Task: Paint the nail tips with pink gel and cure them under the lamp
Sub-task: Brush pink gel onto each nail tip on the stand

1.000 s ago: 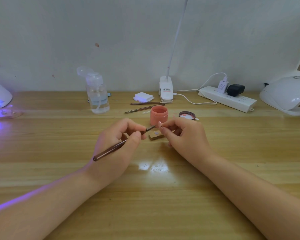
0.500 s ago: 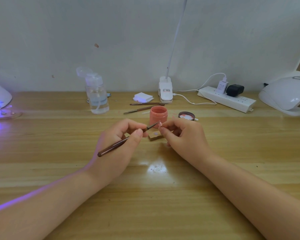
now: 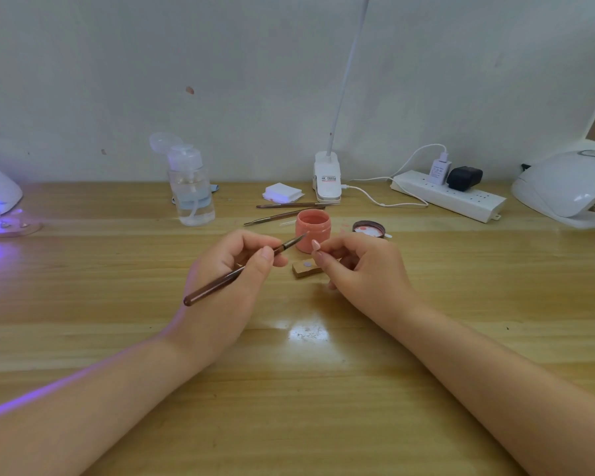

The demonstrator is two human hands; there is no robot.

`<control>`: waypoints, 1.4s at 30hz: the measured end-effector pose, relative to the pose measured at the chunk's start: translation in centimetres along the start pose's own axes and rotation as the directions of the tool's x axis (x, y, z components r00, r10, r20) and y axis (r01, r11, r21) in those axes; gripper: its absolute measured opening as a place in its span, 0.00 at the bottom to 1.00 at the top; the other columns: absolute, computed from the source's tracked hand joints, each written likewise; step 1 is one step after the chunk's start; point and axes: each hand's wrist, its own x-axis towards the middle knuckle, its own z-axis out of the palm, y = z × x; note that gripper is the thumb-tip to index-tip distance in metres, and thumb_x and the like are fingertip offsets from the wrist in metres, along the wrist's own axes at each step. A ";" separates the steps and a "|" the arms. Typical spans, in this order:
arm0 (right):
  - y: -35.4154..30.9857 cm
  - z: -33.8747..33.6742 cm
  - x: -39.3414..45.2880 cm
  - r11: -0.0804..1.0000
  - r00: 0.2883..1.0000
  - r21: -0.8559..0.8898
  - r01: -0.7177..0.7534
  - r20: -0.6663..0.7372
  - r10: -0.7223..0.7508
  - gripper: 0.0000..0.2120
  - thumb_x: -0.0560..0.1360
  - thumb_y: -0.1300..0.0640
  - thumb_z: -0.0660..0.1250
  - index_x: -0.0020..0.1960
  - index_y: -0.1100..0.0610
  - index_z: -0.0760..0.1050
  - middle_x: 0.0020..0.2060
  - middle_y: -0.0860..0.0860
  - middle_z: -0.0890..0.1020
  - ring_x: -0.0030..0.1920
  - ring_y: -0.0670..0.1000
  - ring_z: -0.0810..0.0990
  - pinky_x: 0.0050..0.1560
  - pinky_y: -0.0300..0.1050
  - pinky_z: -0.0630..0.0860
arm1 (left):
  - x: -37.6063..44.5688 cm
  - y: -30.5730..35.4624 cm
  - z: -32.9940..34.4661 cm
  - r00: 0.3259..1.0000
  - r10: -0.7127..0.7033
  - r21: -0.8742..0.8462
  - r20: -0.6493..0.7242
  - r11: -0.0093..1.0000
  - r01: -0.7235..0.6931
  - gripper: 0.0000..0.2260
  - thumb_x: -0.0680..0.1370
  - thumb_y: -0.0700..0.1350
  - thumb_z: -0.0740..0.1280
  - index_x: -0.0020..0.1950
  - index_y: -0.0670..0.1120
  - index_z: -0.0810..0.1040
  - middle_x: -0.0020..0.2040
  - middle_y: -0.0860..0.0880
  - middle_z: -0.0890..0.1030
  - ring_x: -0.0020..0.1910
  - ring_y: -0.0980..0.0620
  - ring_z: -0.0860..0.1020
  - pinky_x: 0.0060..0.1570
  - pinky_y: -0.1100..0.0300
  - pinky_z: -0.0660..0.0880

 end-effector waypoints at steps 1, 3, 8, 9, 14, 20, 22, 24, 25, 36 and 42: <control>0.0 0.0 0.0 1.000 1.000 -0.002 0.001 0.002 -0.001 0.03 0.74 0.57 0.72 0.43 0.57 0.83 0.33 0.48 0.82 0.32 0.54 0.80 0.45 0.46 0.76 | -0.1 0.0 0.0 1.000 0.001 0.000 0.012 1.000 -0.001 0.07 0.76 0.48 0.64 0.47 0.56 0.81 0.44 0.55 0.85 0.46 0.59 0.81 0.47 0.66 0.76; 0.1 0.0 0.1 1.000 1.000 -0.013 0.002 0.006 -0.002 0.02 0.74 0.58 0.72 0.44 0.56 0.83 0.33 0.49 0.83 0.32 0.54 0.80 0.42 0.46 0.77 | -0.1 0.1 0.0 0.999 -0.001 0.011 0.044 1.000 0.000 0.07 0.75 0.46 0.64 0.46 0.54 0.82 0.43 0.54 0.85 0.46 0.55 0.82 0.48 0.62 0.77; 0.0 0.0 0.0 1.000 1.000 -0.031 0.005 -0.012 -0.005 0.03 0.74 0.56 0.72 0.42 0.54 0.82 0.32 0.47 0.82 0.32 0.52 0.80 0.38 0.41 0.75 | -0.3 0.2 -0.2 0.999 0.025 -0.013 0.028 1.000 -0.025 0.07 0.72 0.51 0.64 0.45 0.56 0.81 0.41 0.53 0.85 0.44 0.50 0.82 0.47 0.55 0.77; 0.0 0.0 0.0 0.999 1.000 -0.035 0.002 -0.016 -0.003 0.02 0.74 0.57 0.72 0.42 0.55 0.83 0.32 0.47 0.82 0.32 0.51 0.80 0.38 0.41 0.75 | -0.3 0.2 -0.1 1.000 0.023 -0.013 0.019 1.000 -0.022 0.06 0.74 0.51 0.64 0.46 0.57 0.81 0.42 0.54 0.85 0.45 0.50 0.82 0.47 0.56 0.77; 0.0 0.0 0.0 0.999 1.000 -0.052 -0.006 -0.019 0.005 0.02 0.73 0.59 0.73 0.42 0.54 0.82 0.32 0.44 0.81 0.32 0.47 0.80 0.39 0.41 0.76 | -0.3 0.2 0.3 0.997 0.006 0.045 0.082 0.999 -0.010 0.07 0.75 0.47 0.65 0.49 0.57 0.82 0.45 0.57 0.85 0.42 0.58 0.81 0.41 0.69 0.75; -0.1 -0.1 0.1 0.998 1.000 -0.065 -0.016 -0.025 0.014 0.01 0.73 0.58 0.73 0.42 0.54 0.83 0.31 0.42 0.79 0.32 0.45 0.79 0.38 0.37 0.74 | -0.5 0.2 0.0 0.998 0.044 0.029 0.053 0.999 -0.045 0.06 0.74 0.49 0.64 0.47 0.57 0.80 0.44 0.55 0.85 0.45 0.52 0.81 0.45 0.61 0.76; -0.1 -0.1 0.0 0.997 1.000 -0.072 -0.014 -0.022 0.013 0.01 0.73 0.59 0.73 0.43 0.55 0.83 0.32 0.43 0.80 0.32 0.46 0.79 0.38 0.37 0.74 | -0.4 0.3 0.2 0.999 0.018 0.036 0.049 0.999 -0.019 0.07 0.75 0.48 0.65 0.49 0.59 0.81 0.46 0.56 0.85 0.45 0.54 0.81 0.43 0.64 0.76; -0.1 -0.1 0.0 0.997 1.000 -0.077 -0.014 -0.024 0.012 0.02 0.73 0.60 0.72 0.42 0.54 0.82 0.31 0.41 0.79 0.32 0.45 0.79 0.38 0.36 0.74 | -0.4 0.3 0.3 0.998 -0.004 0.056 0.070 0.998 0.000 0.08 0.75 0.50 0.65 0.50 0.60 0.81 0.46 0.56 0.85 0.45 0.47 0.81 0.42 0.59 0.76; -0.1 -0.1 0.0 0.997 1.000 -0.078 -0.016 -0.026 0.014 0.02 0.73 0.60 0.72 0.42 0.54 0.82 0.31 0.41 0.79 0.32 0.45 0.79 0.37 0.36 0.74 | -0.4 0.3 0.3 0.997 0.003 0.067 0.076 0.998 -0.008 0.07 0.74 0.50 0.66 0.49 0.60 0.81 0.45 0.57 0.85 0.44 0.44 0.80 0.42 0.56 0.77; 0.0 -0.1 0.0 0.997 0.999 -0.071 -0.023 -0.026 0.021 0.03 0.73 0.59 0.72 0.41 0.52 0.82 0.30 0.41 0.78 0.32 0.46 0.79 0.37 0.36 0.73 | -0.5 0.2 -0.1 0.995 0.059 0.070 0.080 0.995 -0.065 0.08 0.72 0.53 0.63 0.47 0.57 0.80 0.43 0.57 0.85 0.45 0.46 0.81 0.47 0.56 0.76; 0.1 -0.1 0.1 0.997 0.999 -0.066 -0.025 -0.027 0.024 0.02 0.73 0.59 0.72 0.42 0.53 0.82 0.31 0.42 0.79 0.32 0.47 0.79 0.37 0.39 0.75 | -0.4 0.0 0.2 0.996 0.021 0.057 0.082 0.998 -0.025 0.06 0.75 0.50 0.65 0.48 0.59 0.80 0.43 0.56 0.85 0.42 0.51 0.81 0.44 0.57 0.77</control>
